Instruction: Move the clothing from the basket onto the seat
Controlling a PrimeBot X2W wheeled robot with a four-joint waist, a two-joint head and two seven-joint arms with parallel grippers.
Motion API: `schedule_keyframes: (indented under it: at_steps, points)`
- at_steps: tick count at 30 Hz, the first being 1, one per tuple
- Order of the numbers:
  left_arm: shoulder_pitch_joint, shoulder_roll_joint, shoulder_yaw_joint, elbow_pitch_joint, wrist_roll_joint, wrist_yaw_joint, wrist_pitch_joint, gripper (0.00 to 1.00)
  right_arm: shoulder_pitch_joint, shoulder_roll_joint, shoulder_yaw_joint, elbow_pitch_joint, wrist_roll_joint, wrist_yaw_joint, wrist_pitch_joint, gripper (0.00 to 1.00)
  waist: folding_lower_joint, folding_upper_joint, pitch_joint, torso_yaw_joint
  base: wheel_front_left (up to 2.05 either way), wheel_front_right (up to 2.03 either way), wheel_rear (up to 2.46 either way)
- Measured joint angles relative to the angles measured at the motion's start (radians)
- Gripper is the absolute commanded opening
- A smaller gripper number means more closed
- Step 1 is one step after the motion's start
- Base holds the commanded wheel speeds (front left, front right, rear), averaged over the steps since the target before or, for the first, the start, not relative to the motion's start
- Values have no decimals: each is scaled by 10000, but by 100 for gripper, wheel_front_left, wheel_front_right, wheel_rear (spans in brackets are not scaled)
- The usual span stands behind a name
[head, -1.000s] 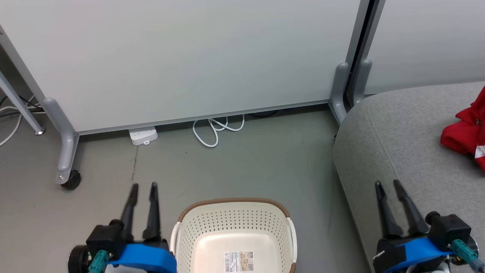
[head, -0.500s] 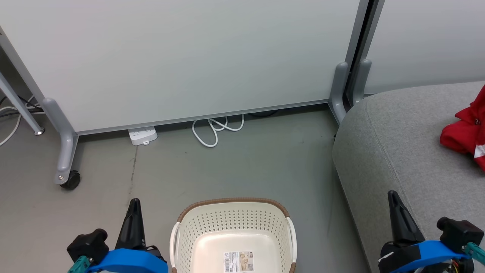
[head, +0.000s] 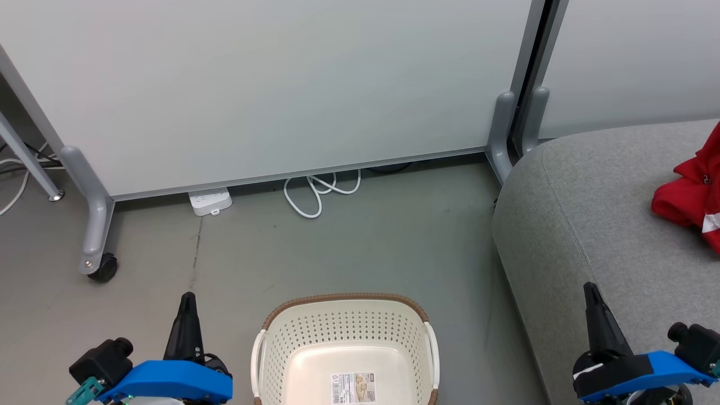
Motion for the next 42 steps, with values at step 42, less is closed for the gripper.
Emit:
schedule_keyframes:
  at_steps: [42]
  points:
    - [-407, -4, 832, -63, -4964, -359, 1317, 0, -372, 52, -332, -100, 5233, 0, 1325, 0, 0, 0, 26, -109, 0, 0, 0]
